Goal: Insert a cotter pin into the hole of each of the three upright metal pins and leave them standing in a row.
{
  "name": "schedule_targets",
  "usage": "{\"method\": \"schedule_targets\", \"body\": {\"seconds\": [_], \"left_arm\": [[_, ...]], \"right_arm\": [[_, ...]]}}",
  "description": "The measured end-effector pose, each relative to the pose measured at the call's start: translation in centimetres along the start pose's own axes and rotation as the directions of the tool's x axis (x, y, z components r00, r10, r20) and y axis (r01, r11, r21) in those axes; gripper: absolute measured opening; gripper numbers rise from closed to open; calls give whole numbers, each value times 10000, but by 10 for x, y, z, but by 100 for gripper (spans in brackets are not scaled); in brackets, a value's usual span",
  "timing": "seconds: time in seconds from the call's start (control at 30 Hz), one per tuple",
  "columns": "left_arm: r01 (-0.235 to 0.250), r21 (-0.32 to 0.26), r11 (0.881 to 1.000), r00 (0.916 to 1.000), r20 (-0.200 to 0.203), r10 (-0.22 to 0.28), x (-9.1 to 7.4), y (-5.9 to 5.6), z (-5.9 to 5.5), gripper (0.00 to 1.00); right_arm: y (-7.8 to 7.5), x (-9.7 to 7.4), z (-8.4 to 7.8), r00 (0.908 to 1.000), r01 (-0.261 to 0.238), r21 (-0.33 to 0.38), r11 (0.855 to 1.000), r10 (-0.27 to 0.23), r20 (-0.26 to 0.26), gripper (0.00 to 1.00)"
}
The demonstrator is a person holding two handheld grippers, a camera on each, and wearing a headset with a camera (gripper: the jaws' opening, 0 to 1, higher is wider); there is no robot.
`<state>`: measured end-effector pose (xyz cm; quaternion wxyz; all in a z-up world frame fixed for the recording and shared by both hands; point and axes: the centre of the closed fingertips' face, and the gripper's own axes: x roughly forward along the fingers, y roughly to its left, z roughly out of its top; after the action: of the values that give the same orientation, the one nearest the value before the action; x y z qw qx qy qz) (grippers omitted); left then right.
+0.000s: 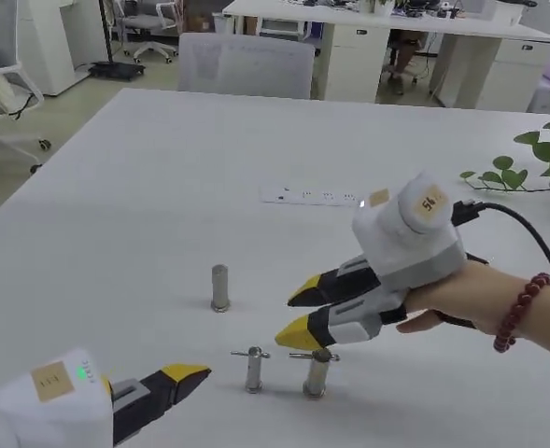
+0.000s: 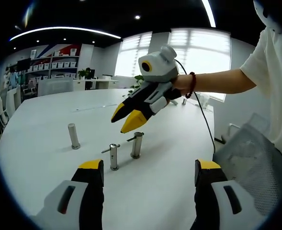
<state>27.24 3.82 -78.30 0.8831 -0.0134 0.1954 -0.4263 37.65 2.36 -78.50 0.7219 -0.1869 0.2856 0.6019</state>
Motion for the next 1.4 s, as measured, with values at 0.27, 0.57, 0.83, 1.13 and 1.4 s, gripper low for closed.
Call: {"method": "schedule_targets", "body": {"seconds": [0.27, 0.57, 0.83, 1.13, 1.4], "left_arm": [[-59, -118, 9999, 10000, 7, 59, -2, 3, 0, 81], [-176, -222, 9996, 9995, 267, 181, -5, 7, 5, 87], [-199, -156, 9997, 9997, 105, 201, -7, 9, 5, 91], [-222, -58, 9997, 9997, -75, 222, -7, 11, 6, 97], [-277, -10, 9996, 9993, -248, 276, -5, 15, 6, 99]], "right_arm": [[-21, 16, 21, 9970, 427, 259, 9988, -442, 636, 35], [-35, 38, 37, 9912, 668, 379, 9970, -707, 1123, 36], [-49, 55, 44, 9856, 965, 377, 9946, -1008, 1357, 36], [-55, 75, 45, 9835, 970, 426, 9944, -1023, 1490, 34], [-60, 87, 46, 9828, 911, 525, 9945, -983, 1561, 31]]}}
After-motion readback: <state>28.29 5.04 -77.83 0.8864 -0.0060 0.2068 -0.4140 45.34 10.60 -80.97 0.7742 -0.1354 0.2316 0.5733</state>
